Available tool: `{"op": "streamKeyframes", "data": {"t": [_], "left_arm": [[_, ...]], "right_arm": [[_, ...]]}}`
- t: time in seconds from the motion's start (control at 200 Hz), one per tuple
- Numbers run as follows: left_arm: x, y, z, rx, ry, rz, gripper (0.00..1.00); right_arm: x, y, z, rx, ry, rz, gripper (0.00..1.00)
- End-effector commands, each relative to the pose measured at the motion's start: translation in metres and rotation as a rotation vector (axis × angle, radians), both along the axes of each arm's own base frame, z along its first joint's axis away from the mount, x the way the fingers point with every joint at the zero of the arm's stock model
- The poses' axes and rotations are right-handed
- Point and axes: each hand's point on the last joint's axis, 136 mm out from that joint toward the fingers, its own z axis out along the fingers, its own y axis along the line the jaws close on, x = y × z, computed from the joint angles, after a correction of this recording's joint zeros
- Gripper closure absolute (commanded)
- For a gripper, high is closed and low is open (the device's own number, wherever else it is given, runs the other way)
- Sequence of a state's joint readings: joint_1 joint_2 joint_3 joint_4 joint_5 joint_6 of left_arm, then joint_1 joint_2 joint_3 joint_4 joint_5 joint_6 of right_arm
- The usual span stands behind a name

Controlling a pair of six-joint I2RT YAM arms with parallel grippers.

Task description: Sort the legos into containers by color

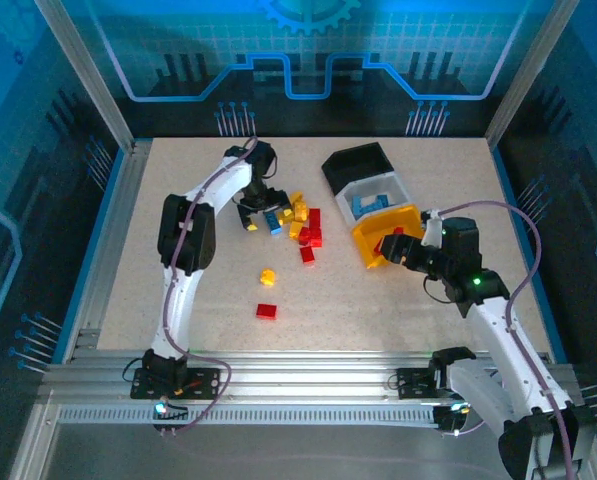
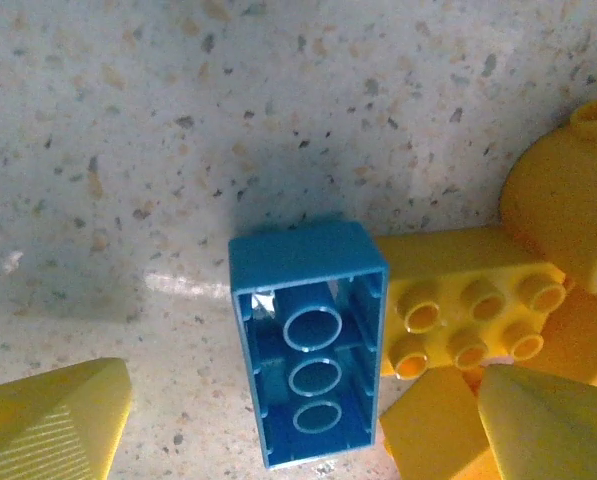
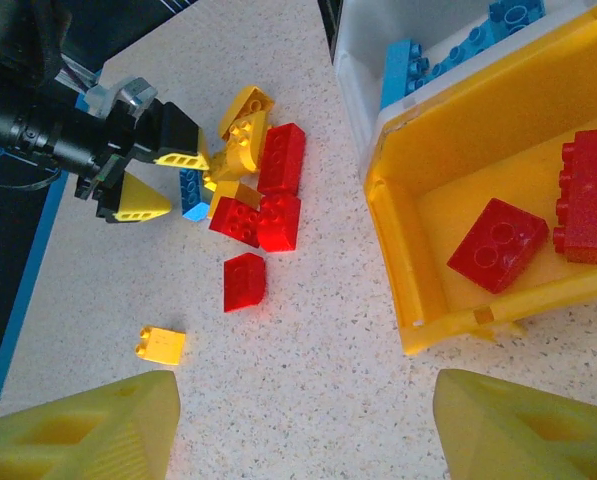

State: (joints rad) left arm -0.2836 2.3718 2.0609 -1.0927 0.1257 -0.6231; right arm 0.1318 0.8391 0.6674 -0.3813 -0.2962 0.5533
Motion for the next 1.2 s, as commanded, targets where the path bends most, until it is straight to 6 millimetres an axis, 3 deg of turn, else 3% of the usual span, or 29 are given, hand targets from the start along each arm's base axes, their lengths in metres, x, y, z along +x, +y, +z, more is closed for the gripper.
{"op": "streamKeyframes", "data": {"t": [0.0,0.27,0.37,0.43,0.655,0.965,1.196], "left_arm": [[-0.009,0.011,-0.009,0.066,0.062,-0.009,0.18],[-0.019,0.014,-0.026,0.117,0.106,-0.062,0.31],[-0.025,0.017,-0.032,0.130,0.121,-0.074,0.42],[-0.027,0.019,-0.033,0.135,0.124,-0.074,0.43],[-0.028,0.026,-0.028,0.125,0.111,-0.077,0.27],[-0.015,0.010,0.008,-0.021,-0.021,-0.109,0.17],[-0.017,0.006,0.016,-0.053,-0.034,-0.143,0.16]], "right_arm": [[-0.002,0.000,0.000,-0.015,-0.018,0.005,0.31],[0.002,-0.004,-0.002,-0.018,-0.011,-0.019,0.31],[0.004,-0.003,-0.003,-0.014,-0.004,-0.017,0.31],[0.006,-0.003,-0.002,-0.012,-0.005,-0.017,0.31],[0.008,-0.001,-0.001,0.001,-0.002,-0.023,0.31],[0.006,0.013,-0.003,-0.013,0.006,-0.007,0.32],[0.009,0.022,-0.006,-0.029,0.011,0.013,0.32]]}}
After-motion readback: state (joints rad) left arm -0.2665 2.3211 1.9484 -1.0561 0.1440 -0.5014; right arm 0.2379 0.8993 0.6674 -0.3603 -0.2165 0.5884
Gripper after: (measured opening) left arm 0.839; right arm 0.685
